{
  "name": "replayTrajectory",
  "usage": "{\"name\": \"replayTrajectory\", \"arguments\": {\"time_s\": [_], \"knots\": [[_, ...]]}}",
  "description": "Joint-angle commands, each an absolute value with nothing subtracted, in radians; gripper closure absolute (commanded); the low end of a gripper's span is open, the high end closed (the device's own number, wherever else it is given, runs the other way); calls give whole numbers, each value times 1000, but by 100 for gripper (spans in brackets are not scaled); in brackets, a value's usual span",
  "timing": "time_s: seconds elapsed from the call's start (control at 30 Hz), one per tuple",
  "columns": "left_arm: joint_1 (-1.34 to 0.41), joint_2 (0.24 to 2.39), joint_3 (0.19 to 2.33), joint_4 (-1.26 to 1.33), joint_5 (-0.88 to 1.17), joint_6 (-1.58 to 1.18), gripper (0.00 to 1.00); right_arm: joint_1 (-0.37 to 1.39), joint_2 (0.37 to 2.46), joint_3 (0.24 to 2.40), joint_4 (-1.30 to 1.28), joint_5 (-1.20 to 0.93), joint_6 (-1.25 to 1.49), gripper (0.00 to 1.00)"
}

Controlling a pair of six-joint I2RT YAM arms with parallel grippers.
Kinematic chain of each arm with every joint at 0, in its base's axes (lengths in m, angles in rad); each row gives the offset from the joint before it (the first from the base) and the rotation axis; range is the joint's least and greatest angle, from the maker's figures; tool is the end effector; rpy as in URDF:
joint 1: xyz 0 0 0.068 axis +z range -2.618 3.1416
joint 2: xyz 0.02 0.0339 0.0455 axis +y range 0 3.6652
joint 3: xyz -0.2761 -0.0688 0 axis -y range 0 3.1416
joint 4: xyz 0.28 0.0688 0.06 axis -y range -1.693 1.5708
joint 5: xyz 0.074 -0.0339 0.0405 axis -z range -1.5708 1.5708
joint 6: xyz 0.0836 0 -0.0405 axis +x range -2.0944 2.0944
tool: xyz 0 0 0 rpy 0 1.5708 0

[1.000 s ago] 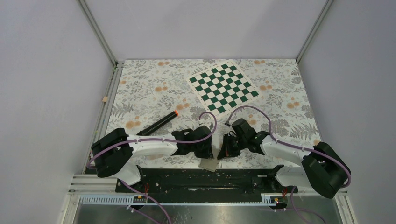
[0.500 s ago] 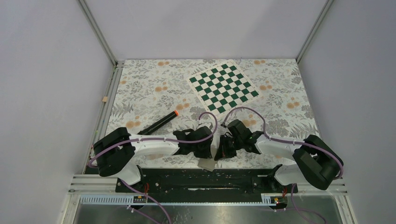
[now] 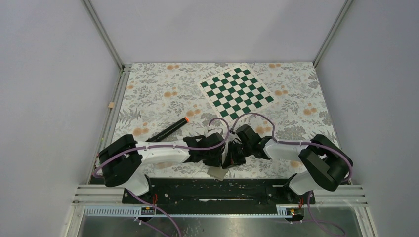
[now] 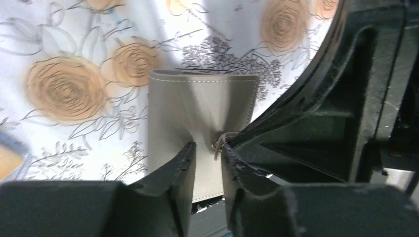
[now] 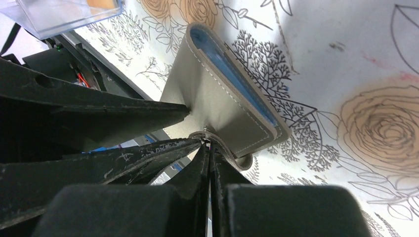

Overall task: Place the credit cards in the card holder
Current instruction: Close the card holder at the center of the board.

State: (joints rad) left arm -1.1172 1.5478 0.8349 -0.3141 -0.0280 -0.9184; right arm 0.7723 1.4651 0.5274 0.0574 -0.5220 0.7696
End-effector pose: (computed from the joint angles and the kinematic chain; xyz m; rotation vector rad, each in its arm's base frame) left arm 0.1538 -0.3102 0.1169 0.2635 2.7507 -0.6353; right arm 0.1845 0.2379 0.0849 -0.2672 2.7427 1.2130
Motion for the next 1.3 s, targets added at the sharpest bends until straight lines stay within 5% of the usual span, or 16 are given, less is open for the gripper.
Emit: {"name": "replayTrajectory", "arguments": {"time_s": [0.0, 0.23, 0.43, 0.8, 1.27], "knots": [[-1120, 1493, 859, -323, -94, -912, 65, 805, 1531, 546, 83, -451, 761, 100], [-1118, 1475, 853, -416, -154, -915, 43, 808, 1557, 562, 58, -434, 758, 100], [-1109, 1502, 839, -429, -146, -929, 39, 808, 1546, 567, 46, -429, 761, 100], [-1063, 1503, 747, -305, -60, -946, 58, 812, 1579, 624, -47, -401, 767, 100], [-1058, 1550, 740, -242, -5, -950, 68, 836, 1724, 742, -242, -310, 767, 100]]}}
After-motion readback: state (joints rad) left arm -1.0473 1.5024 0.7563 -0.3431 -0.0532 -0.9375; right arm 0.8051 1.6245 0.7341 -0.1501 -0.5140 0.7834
